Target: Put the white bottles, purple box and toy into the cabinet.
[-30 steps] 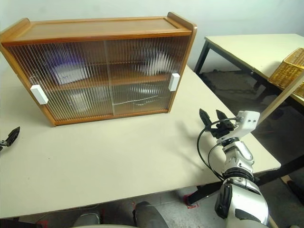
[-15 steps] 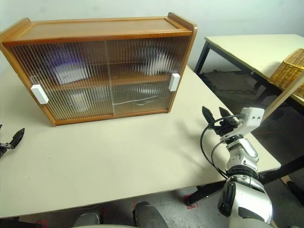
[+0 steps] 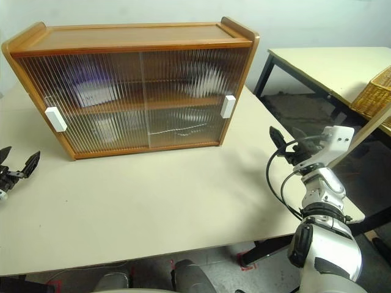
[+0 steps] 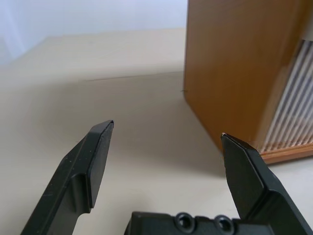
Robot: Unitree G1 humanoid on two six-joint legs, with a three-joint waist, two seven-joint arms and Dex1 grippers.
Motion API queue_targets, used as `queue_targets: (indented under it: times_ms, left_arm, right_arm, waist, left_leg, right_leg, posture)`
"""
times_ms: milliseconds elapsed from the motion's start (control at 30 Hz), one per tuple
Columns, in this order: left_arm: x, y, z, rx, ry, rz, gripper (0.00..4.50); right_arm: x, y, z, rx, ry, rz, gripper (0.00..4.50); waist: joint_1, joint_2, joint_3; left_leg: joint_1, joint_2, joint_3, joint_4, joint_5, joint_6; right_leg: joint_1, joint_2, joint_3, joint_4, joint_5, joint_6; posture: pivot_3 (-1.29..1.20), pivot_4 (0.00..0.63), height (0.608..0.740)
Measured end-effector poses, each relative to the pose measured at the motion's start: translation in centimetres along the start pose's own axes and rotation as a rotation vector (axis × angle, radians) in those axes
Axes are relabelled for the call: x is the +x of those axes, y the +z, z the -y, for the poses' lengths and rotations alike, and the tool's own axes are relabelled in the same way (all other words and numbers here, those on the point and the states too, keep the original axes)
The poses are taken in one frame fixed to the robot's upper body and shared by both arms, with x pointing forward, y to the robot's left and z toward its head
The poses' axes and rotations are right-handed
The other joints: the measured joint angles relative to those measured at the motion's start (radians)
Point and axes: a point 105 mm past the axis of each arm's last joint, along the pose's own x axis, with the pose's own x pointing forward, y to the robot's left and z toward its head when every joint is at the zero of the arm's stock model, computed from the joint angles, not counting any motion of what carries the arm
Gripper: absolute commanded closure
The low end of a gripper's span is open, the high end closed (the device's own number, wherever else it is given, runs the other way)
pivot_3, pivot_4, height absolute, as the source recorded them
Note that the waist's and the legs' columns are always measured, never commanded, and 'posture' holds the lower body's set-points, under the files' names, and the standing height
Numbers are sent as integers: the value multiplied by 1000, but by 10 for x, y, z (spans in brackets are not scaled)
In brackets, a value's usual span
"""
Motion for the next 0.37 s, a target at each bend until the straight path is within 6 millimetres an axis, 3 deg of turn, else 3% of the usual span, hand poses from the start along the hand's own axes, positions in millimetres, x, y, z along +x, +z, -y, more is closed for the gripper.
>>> queue_targets:
  times_ms: [200, 367]
  left_arm:
    - [-3, -1, -10, -8, 48, 0, 0]
    - [-16, -6, -15, 1, 74, -20, 0]
  right_arm:
    - [1, -3, -6, 12, 42, -3, 25]
    - [1, -7, -10, 26, 63, -19, 25]
  waist:
    - [3, 0, 1]
    - [9, 0, 1]
  left_leg:
    - [0, 0, 0, 1, 0, 0]
    - [2, 0, 0, 0, 0, 0]
  right_leg:
    - [1, 0, 0, 0, 0, 0]
    - [1, 0, 0, 0, 0, 0]
  posture:
    - [-33, 11, 740]
    - [0, 22, 740]
